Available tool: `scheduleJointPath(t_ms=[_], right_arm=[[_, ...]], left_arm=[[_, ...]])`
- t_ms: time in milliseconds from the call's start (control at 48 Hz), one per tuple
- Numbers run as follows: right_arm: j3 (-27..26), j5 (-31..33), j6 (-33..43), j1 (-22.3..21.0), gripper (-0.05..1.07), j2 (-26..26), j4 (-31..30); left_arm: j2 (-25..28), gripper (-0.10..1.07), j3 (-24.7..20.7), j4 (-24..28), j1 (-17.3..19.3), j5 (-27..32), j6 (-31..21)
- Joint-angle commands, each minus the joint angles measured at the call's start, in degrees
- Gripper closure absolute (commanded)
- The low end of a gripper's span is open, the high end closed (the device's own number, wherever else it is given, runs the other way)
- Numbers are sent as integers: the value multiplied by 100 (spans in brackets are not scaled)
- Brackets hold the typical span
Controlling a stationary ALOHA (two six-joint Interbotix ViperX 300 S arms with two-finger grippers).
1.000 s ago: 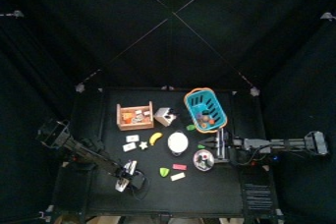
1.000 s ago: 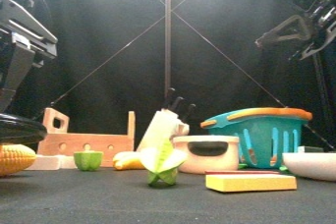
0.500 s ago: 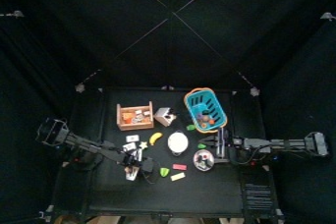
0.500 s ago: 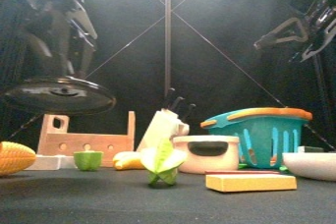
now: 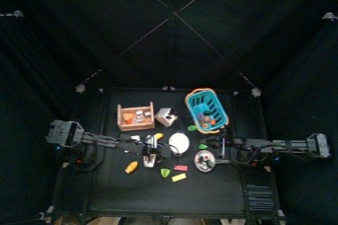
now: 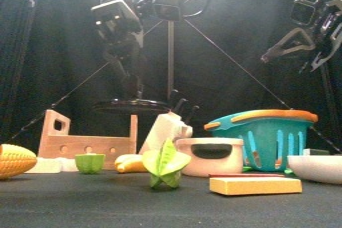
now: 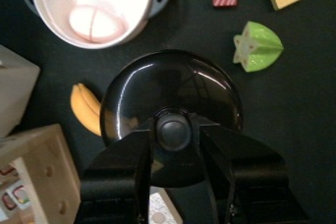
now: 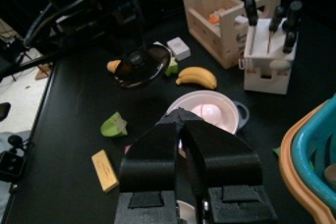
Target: Place pot lid on pot
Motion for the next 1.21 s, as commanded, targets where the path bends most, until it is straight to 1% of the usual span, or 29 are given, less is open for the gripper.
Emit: scheduleJointPath(t_ms=[0,146,250,417,542,708,917,1083,1188], right_arm=[[-114,123,0,-9,101,26,26],[-88,220,0,-44,101,35,44],[-53,237,0,-53,101,35,53],[-35,281,0,-62,101,35,53],[-35,378,0,-70,101,35,53],[-18,501,0,-70,101,35,53],[-9,562,9,-70,101,35,70],[0,606,9,-70,101,35,149],[-9,650,9,-70,101,35,167]], left_arm=[[158,42,-598,167,70,264,0],[536,42,-1169,369,185,369,9],[826,42,-1521,360,343,387,9],[1151,42,-1916,281,606,352,9],[1380,42,-2127,237,800,264,18],[1600,42,-2329,79,923,123,26],[1714,42,-2479,-237,958,97,132],[1811,42,-2487,-791,984,-123,360],[1872,42,-2487,-940,993,-264,387]])
